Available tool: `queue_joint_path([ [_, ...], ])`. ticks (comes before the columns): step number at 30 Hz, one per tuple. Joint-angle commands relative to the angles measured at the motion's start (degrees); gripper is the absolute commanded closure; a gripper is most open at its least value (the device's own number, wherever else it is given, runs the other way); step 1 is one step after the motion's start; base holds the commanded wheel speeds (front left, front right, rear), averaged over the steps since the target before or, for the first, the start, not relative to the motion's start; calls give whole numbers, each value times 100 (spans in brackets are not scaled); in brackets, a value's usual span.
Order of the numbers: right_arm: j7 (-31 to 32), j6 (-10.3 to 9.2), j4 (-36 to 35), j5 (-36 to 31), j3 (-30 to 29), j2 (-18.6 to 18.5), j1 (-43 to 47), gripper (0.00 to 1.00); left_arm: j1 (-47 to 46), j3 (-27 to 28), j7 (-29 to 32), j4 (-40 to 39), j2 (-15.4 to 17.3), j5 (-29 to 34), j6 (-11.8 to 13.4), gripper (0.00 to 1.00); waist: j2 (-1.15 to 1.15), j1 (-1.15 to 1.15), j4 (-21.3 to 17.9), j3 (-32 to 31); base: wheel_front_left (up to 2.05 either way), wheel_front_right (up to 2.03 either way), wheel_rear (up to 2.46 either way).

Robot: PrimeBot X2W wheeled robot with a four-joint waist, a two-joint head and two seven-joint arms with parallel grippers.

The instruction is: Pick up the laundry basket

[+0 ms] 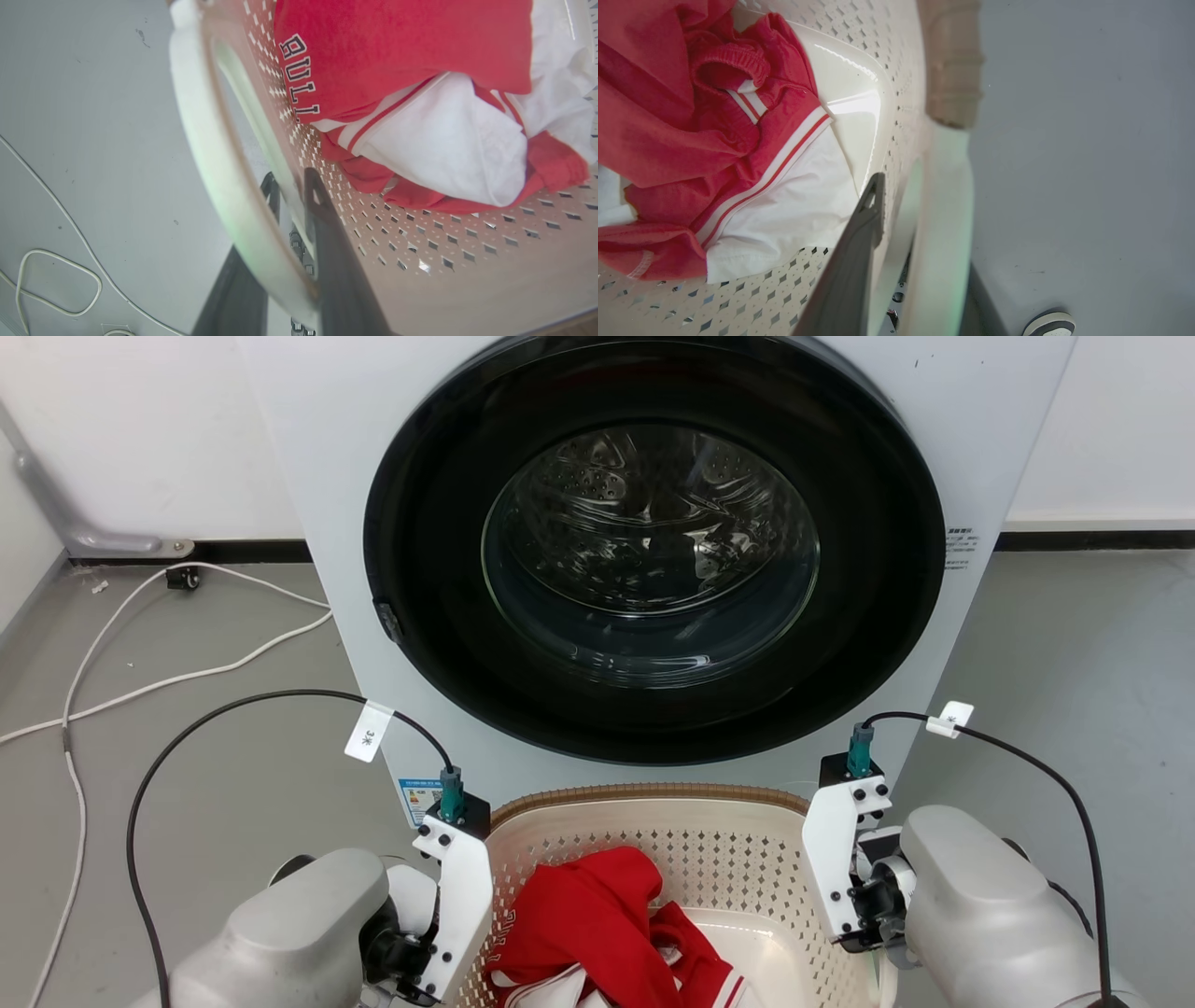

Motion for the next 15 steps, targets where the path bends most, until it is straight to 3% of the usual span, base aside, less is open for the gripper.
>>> queue_joint_path([
  [1, -33, 19, -28, -2, 36, -51, -107, 100, -8, -61, 57, 19, 70, 33, -28, 100, 0, 0, 1, -3, 0, 0, 0],
  [15, -76, 18, 8, 96, 138, -51, -127, 100, -90, -60, 143, 71, 36, 66, -28, 100, 0, 0, 4, 3, 0, 0, 0],
])
